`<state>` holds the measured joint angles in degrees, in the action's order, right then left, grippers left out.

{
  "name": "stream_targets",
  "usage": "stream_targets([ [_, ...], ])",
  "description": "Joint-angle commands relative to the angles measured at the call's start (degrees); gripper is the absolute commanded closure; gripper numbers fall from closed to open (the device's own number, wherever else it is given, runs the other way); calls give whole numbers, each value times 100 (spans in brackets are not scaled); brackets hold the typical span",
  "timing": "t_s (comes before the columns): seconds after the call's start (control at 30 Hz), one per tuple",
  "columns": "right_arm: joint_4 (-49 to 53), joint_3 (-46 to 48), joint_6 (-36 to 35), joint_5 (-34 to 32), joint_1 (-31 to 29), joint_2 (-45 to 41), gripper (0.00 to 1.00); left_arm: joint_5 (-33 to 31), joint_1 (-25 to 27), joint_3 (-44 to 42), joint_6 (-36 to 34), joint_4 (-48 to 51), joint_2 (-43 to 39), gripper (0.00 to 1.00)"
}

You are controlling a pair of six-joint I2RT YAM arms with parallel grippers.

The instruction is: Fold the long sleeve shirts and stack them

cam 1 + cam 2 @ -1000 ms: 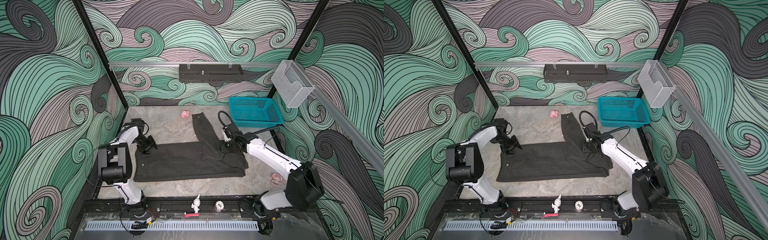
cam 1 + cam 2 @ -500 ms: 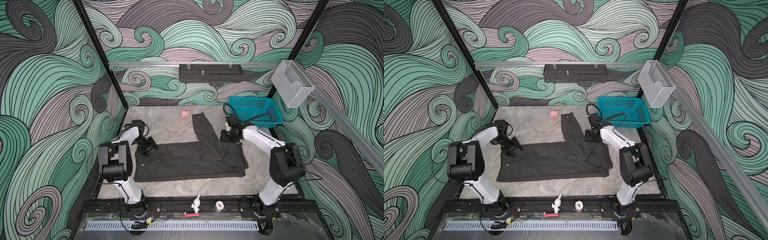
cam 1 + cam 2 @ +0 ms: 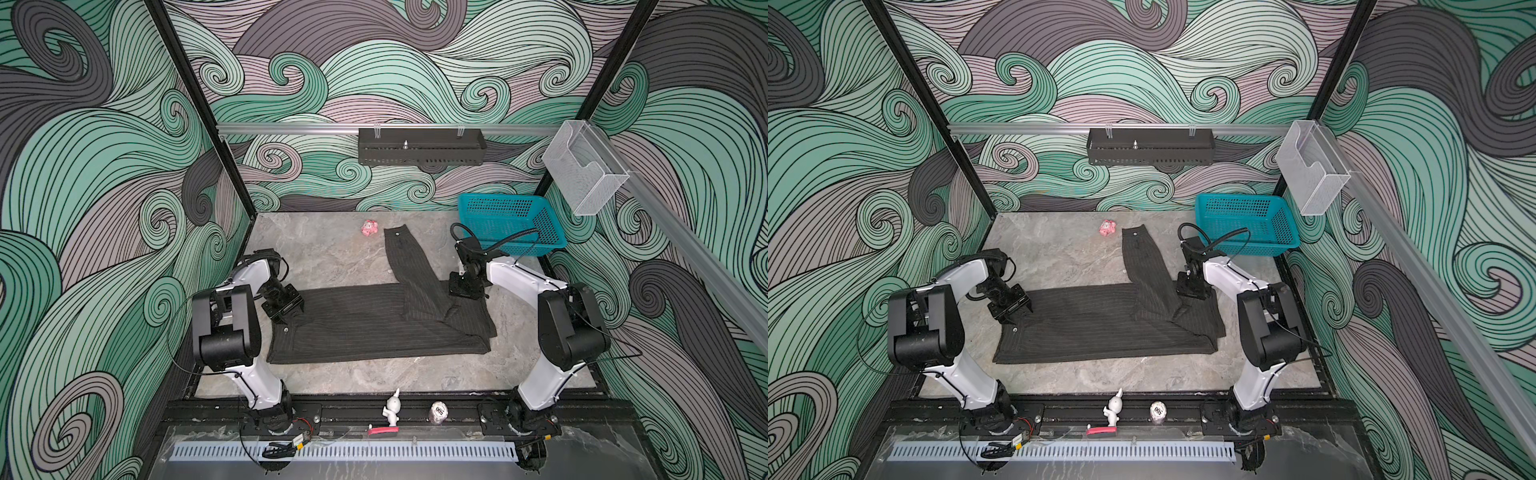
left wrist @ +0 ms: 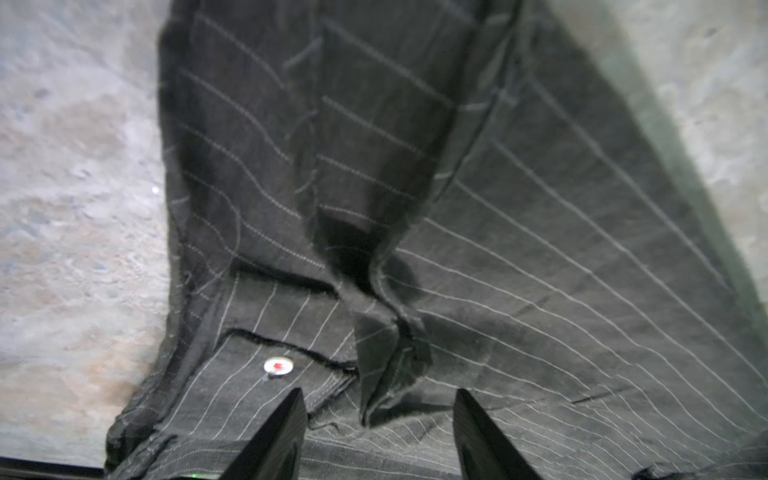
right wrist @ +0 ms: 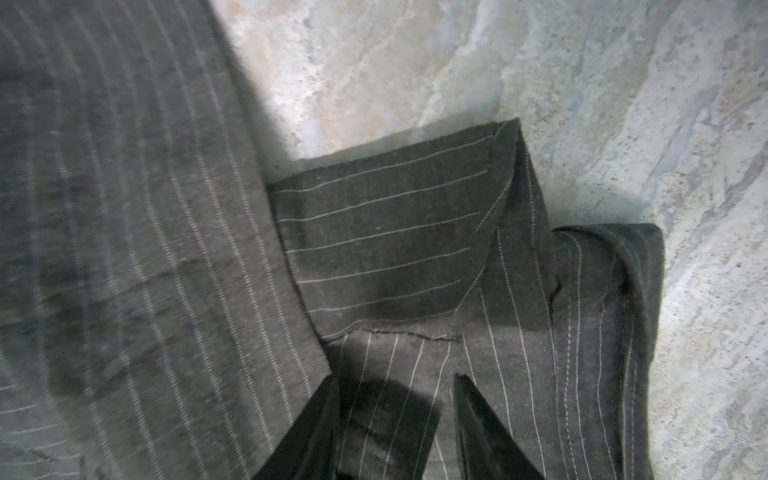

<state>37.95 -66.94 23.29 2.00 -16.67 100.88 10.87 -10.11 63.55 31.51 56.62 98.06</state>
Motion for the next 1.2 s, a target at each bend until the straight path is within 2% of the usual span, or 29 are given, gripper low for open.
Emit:
stream_targets([
  [0.0, 93, -64, 82, 33, 84, 215, 54, -23, -35, -30, 236, -85, -15, 40],
  [0.1, 47, -59, 56, 28, 115, 384, 56, -10, -50, -63, 323, -250, 60, 49],
  [0.13, 30, -56, 62, 50, 134, 433, 56, 34, -59, -34, 350, -303, 81, 55],
  [0.2, -19, -32, 61, 89, 175, 539, 58, 148, -61, 94, 421, -377, 130, 79],
  [0.27, -50, -38, 61, 112, 207, 606, 61, 222, -61, 349, 435, -347, 149, 99],
  [0.3, -54, -46, 68, 133, 221, 641, 62, 231, -61, 514, 424, -289, 142, 100],
  [0.43, -52, -104, 74, 120, 251, 700, 68, 260, -61, 1114, 307, -103, -79, 100],
  [0.53, -52, -135, 97, 96, 266, 739, 72, 141, -57, 1213, 219, -76, -423, 100],
  [0.67, -63, -161, 106, 88, 278, 839, 79, -44, -70, 771, 176, -282, -683, 100],
  [0.9, -61, -115, 110, -49, 290, 960, 87, -330, -149, -15, 237, -380, -486, 100],
  [1.07, -37, -127, 170, -107, 297, 963, 91, -543, -248, -236, 242, -269, -451, 100],
  [1.1, -21, -127, 180, -153, 293, 945, 91, -557, -298, -238, 229, -228, -466, 98],
  [1.17, 7, -118, 166, -198, 304, 903, 91, -530, -406, -220, 194, -205, -536, 83],
])
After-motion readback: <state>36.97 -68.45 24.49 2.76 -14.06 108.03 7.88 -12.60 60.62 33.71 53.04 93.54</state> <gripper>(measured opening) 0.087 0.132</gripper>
